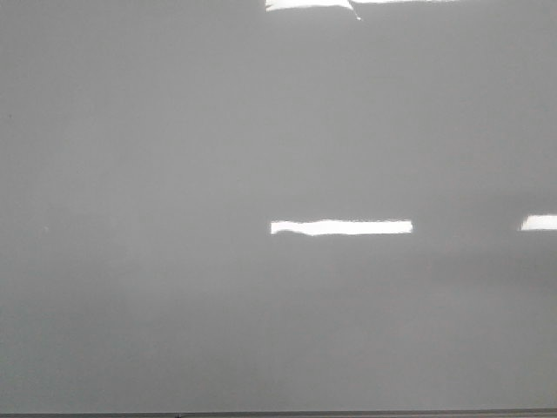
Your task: Write number 6 on whiteboard
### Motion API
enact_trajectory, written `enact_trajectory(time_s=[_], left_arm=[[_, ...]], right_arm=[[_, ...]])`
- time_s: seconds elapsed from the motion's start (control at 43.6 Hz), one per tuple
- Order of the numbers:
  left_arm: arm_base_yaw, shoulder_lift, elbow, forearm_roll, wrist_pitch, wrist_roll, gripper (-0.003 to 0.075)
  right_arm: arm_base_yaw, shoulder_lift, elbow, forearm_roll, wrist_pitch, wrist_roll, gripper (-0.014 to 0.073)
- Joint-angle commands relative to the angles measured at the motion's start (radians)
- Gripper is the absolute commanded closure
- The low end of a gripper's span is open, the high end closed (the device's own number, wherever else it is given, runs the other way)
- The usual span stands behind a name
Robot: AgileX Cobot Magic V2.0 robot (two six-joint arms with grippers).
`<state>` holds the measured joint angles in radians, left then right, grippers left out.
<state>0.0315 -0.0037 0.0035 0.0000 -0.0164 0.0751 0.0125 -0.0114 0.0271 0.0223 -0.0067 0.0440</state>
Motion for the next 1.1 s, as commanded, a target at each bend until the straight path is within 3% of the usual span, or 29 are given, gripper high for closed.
enact_trajectory(time_s=[0.0, 0.39, 0.733, 1.077], left_arm=[[-0.007, -0.015, -0.007, -0.032, -0.120, -0.004, 0.0741], [-0.007, 0.027, -0.373, -0.059, 0.054, 0.000, 0.0741], [-0.007, 0.268, -0.735, 0.019, 0.387, 0.000, 0.0741], [-0.007, 0.461, -0.751, 0.000, 0.563, 0.000, 0.0741]], right_arm=[[-0.004, -0.018, -0.029, -0.010, -0.086, -0.006, 0.0662], [-0.004, 0.044, -0.418, -0.010, 0.150, -0.003, 0.0662], [-0.004, 0.314, -0.692, -0.010, 0.287, -0.003, 0.0662], [-0.004, 0.586, -0.707, -0.010, 0.361, -0.003, 0.0662]])
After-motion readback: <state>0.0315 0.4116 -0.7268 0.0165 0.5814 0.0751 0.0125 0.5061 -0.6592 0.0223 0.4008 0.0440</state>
